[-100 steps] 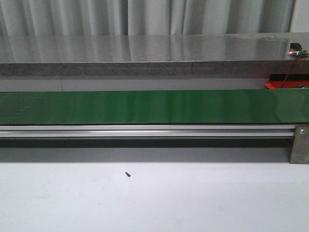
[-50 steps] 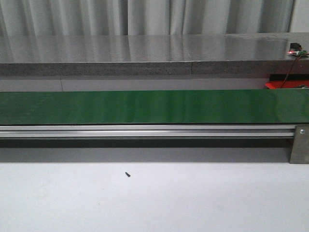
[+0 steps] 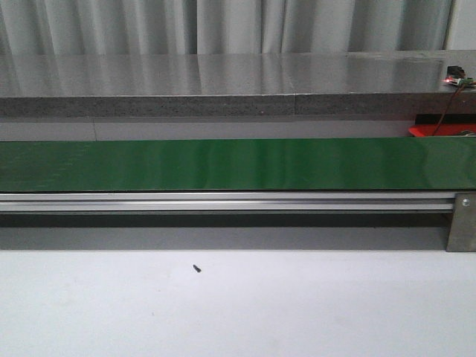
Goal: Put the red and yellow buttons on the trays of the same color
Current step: 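Set the red button on the green conveyor belt and open the left gripper, then grasp a yellow-capped button with the left gripper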
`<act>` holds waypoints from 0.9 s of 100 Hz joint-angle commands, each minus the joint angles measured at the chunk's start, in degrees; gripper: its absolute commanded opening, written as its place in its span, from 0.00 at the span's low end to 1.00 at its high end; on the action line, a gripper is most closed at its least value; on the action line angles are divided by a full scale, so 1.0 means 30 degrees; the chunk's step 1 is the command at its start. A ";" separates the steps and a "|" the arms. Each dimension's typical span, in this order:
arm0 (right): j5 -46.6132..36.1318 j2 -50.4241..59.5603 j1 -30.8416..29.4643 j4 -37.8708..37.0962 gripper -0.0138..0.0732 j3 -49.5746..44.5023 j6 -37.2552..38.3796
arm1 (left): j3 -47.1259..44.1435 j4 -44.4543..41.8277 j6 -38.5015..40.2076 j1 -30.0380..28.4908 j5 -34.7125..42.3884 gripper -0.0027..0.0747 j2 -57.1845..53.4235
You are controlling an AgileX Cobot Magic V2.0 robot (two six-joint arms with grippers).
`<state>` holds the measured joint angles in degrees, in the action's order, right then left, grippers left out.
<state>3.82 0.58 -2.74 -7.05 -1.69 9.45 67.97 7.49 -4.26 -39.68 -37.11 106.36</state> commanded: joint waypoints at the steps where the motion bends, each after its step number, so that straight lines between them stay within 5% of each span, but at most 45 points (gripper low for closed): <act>1: -0.1571 0.0335 -0.0119 -0.0125 0.08 0.0358 -0.0070 | 0.0571 0.0281 0.0030 -0.0062 0.1069 0.86 -0.0777; 10: -0.1571 0.0335 -0.0119 -0.0125 0.08 0.0358 -0.0070 | 0.0571 0.0281 0.0030 -0.0062 0.1338 0.83 -0.0777; 57: -0.1571 0.0335 -0.0119 -0.0125 0.08 0.0358 -0.0070 | 0.0571 0.0281 0.0030 -0.0062 0.1765 0.33 -0.0777; 90: -0.1571 0.0335 -0.0119 -0.0125 0.08 0.0358 -0.0070 | 0.0571 0.0281 0.0030 -0.0062 0.1609 0.25 -0.2011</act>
<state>3.82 0.58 -2.74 -7.05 -1.69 9.45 67.97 7.61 -4.30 -39.68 -33.86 105.32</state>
